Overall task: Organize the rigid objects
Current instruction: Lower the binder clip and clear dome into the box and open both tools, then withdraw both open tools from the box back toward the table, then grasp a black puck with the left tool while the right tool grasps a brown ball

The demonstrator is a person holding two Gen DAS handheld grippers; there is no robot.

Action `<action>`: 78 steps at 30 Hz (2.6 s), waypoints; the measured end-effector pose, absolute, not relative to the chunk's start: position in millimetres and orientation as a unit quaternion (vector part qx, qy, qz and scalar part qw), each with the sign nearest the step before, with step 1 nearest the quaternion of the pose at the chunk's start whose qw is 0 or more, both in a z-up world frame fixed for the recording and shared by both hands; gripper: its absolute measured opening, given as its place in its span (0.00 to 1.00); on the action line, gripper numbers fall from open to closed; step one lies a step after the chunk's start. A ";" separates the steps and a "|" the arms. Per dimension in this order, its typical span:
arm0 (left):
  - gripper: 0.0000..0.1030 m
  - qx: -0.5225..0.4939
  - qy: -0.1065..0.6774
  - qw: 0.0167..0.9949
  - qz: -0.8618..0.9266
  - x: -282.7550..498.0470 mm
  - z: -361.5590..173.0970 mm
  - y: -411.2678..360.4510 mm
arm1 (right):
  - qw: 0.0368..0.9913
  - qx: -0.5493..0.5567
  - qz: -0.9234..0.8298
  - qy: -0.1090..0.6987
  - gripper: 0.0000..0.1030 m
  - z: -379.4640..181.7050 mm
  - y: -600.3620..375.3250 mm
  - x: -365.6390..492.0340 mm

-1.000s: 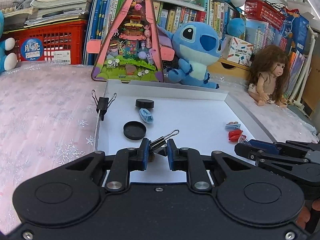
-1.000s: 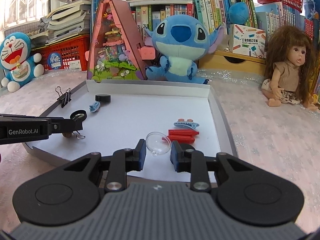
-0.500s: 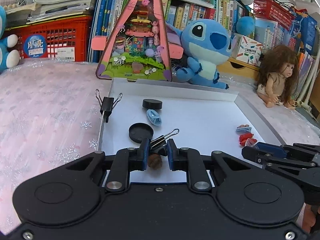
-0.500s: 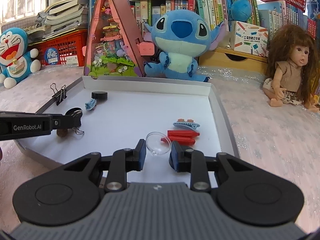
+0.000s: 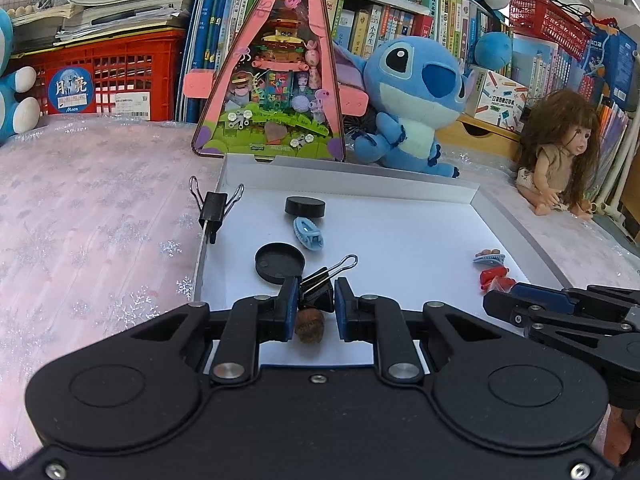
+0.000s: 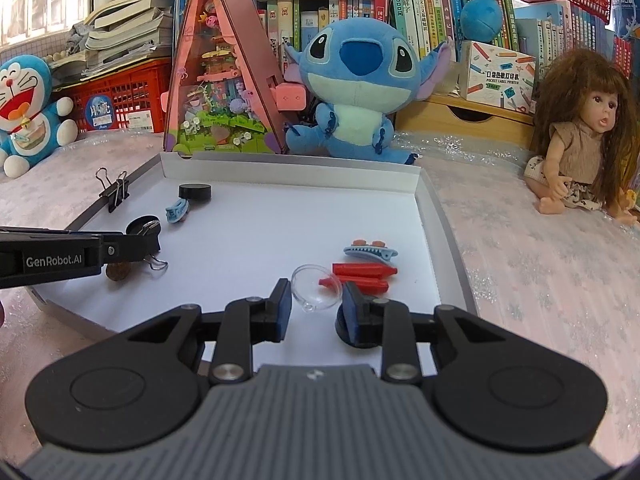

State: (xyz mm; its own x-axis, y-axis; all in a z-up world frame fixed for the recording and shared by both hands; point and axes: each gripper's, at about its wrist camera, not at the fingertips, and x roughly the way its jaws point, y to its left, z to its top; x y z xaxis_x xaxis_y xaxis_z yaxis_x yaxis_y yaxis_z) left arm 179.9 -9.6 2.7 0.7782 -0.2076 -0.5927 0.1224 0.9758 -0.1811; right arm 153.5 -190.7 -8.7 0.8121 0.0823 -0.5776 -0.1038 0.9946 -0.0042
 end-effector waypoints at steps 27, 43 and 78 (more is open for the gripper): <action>0.55 -0.036 0.276 0.950 -0.142 118.7 38.4 -13.9 | 0.963 -0.025 0.072 0.260 0.73 14.7 -190.3 111.8; 0.61 -0.015 0.268 0.947 -0.177 69.1 38.9 -11.1 | 0.967 -0.031 0.088 0.236 0.79 15.5 -188.8 67.1; 0.61 -0.001 0.315 0.929 -0.195 22.7 -0.8 -4.1 | 0.941 -0.061 0.184 0.276 0.22 -22.3 -166.7 2.8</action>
